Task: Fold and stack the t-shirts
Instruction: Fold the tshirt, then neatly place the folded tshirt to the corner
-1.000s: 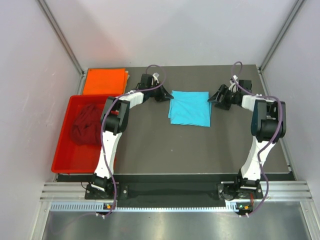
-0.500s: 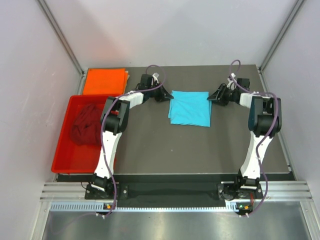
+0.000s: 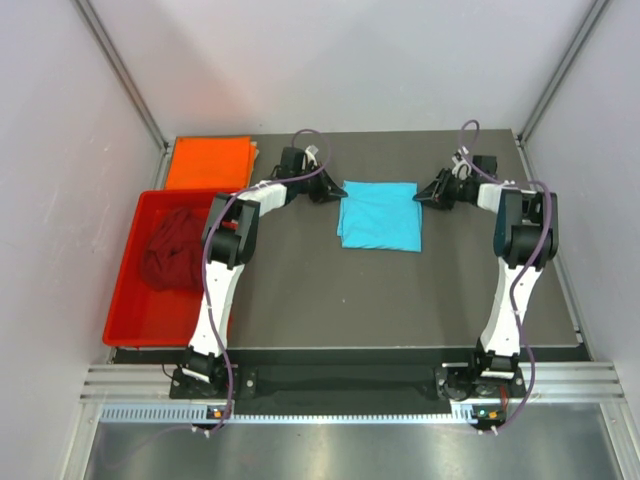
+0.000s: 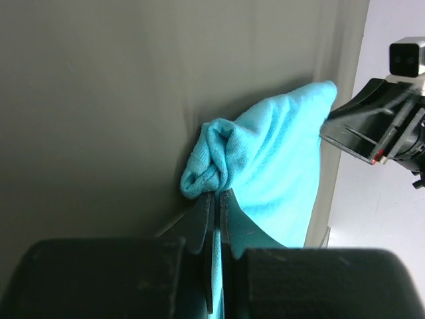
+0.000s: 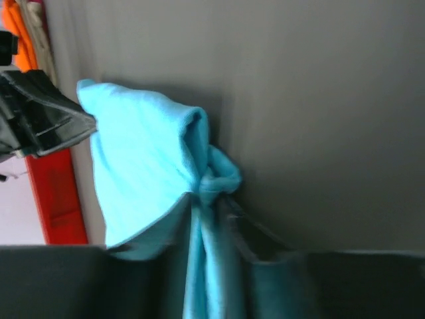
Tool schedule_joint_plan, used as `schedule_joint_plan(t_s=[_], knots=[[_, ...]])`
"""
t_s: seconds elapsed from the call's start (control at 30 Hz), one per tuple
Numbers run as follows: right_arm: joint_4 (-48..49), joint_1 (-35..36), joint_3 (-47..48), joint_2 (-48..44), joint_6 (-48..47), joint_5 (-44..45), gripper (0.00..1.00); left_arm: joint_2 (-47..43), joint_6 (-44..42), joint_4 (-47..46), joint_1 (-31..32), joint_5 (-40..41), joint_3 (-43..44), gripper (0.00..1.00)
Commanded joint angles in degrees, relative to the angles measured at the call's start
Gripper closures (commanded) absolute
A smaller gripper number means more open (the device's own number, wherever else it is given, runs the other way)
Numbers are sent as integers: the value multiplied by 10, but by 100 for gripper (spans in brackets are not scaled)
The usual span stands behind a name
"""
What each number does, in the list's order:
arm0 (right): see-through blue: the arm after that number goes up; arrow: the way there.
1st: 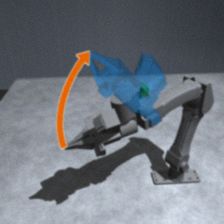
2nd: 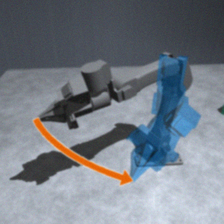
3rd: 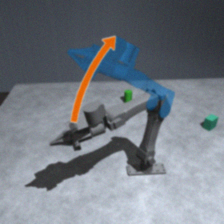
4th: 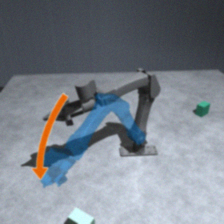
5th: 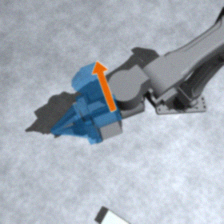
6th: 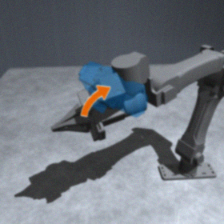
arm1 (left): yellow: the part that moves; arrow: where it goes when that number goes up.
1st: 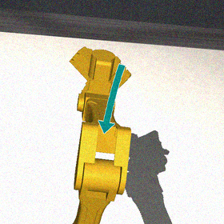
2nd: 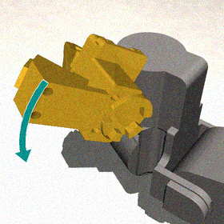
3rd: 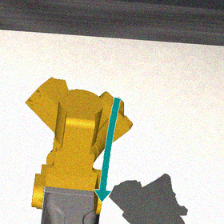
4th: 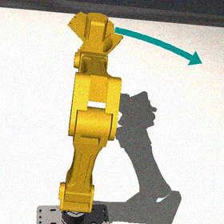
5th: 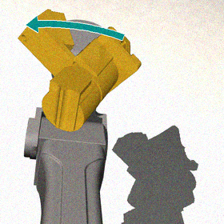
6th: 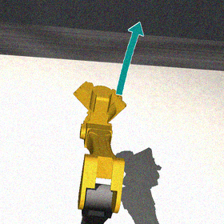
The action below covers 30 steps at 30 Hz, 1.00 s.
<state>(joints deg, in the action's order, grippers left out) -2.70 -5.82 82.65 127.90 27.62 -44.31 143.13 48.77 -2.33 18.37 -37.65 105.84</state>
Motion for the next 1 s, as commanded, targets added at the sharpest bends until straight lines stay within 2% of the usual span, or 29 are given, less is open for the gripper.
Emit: schedule_joint_plan(t_s=[0.0,0.03,0.07,0.13,0.17,0.23,0.27,0.33,0.53,0.7,0.97], knots=[[-6,-8,13,-5,-19,13,70,7,-6,8,-4,-6,23,100],[-5,-8,3,-13,-18,15,61,2,-8,15,-5,-8,29,100],[-5,-8,-3,-26,-17,18,46,0,-10,20,-5,-8,32,100],[-6,-9,-24,-70,-17,25,39,-10,-19,36,-5,-9,40,100],[-6,-9,-32,-87,-15,28,30,-14,-22,45,-5,-8,41,100],[-13,-10,-54,-139,-16,31,22,-27,-29,50,-5,-5,43,100],[-21,-9,-60,-156,-17,33,11,-31,-33,57,-5,-5,46,100],[-47,-9,-80,-207,-27,42,3,-39,-53,88,-6,2,59,100],[-61,-9,-170,-335,-30,67,0,-65,-93,149,-15,14,72,100],[-57,-9,-226,-403,-30,76,0,-79,-149,224,-25,45,95,100],[-83,-8,-247,-423,-39,80,0,-112,-228,330,-48,127,130,100]])
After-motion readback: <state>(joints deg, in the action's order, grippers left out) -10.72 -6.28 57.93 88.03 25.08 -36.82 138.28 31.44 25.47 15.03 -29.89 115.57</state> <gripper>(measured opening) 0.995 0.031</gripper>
